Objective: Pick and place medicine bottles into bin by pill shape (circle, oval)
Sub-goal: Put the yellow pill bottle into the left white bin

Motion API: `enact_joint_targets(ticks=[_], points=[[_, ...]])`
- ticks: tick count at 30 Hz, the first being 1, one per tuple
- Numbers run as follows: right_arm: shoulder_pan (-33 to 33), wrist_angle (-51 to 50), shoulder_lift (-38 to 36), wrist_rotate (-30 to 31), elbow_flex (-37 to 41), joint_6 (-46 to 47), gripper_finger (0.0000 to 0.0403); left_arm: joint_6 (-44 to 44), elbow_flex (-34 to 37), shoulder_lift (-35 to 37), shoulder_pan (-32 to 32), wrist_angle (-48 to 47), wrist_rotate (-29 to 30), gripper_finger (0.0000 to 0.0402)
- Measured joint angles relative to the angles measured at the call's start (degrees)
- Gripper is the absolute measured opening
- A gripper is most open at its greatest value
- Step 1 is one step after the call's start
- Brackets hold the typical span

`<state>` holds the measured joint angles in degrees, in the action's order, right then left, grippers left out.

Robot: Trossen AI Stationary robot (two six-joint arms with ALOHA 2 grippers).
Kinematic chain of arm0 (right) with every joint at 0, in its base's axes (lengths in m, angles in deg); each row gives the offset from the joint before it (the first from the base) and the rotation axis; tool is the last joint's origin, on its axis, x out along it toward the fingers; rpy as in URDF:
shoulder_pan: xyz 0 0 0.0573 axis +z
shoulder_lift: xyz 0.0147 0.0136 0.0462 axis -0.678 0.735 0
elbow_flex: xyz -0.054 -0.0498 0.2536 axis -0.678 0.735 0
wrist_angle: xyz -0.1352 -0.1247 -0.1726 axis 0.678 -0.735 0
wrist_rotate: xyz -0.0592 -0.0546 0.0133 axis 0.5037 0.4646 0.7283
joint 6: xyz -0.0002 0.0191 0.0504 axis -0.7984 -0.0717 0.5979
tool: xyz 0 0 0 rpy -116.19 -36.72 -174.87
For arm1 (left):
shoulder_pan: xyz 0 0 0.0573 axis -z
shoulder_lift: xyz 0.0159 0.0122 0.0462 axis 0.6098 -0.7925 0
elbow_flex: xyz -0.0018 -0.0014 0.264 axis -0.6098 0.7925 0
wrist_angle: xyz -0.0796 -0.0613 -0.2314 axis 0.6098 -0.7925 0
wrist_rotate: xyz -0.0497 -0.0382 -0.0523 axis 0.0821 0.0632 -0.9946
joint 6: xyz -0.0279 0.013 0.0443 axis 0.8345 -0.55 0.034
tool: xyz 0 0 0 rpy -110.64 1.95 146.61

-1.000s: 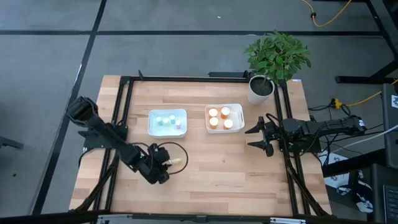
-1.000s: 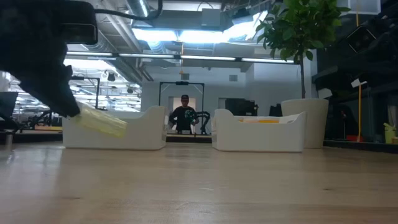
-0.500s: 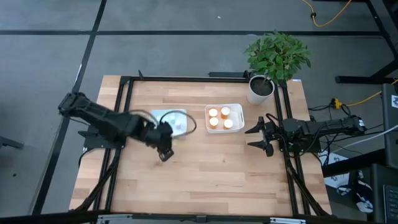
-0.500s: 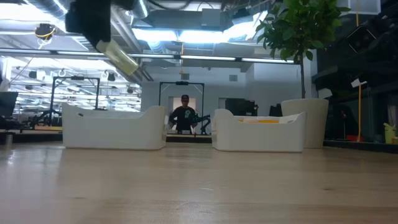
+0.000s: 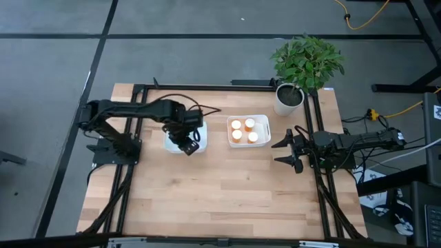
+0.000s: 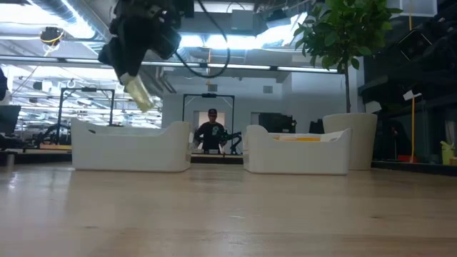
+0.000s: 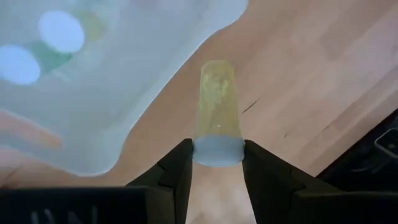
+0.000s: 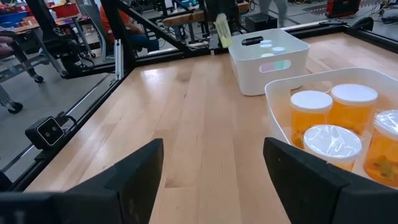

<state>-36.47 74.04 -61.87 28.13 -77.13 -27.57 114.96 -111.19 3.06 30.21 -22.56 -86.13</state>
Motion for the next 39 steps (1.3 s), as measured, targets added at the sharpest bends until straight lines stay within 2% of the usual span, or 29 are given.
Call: enact_joint_targets(ticks=[3,7,9,13,19,32,39], points=[[-0.01,0.01,0.0,0.0,0.01,-0.02,0.0279,-1.46,-1.26,-0.91,-1.73,-4.46,-0.77,0.0119],[0.01,0.01,0.0,0.0,0.01,0.0,0.0279,-1.64,-4.75,-1.35,-3.65,-11.21,1.59,0.0119],[0.01,0.01,0.0,-0.02,0.01,0.0,0.0279,-1.58,-5.35,-1.29,-4.73,-12.87,3.5,0.0119],[0.0,0.01,0.0,-0.02,0.01,-0.01,0.0279,-1.59,-4.98,-2.53,-7.12,-15.37,3.67,0.0119],[-0.01,0.01,0.0,-0.01,0.0,0.0,0.0279,-1.77,-5.19,-7.52,-7.74,-16.0,2.18,0.0119],[-0.01,0.01,0.0,0.0,-0.02,-0.02,0.0279,0.32,-5.53,-12.09,-9.87,-19.27,1.38,0.0119],[-0.01,0.01,0.0,0.0,-0.01,0.0,0.0279,-1.79,-5.53,-16.04,-11.11,-18.98,1.09,0.0119]])
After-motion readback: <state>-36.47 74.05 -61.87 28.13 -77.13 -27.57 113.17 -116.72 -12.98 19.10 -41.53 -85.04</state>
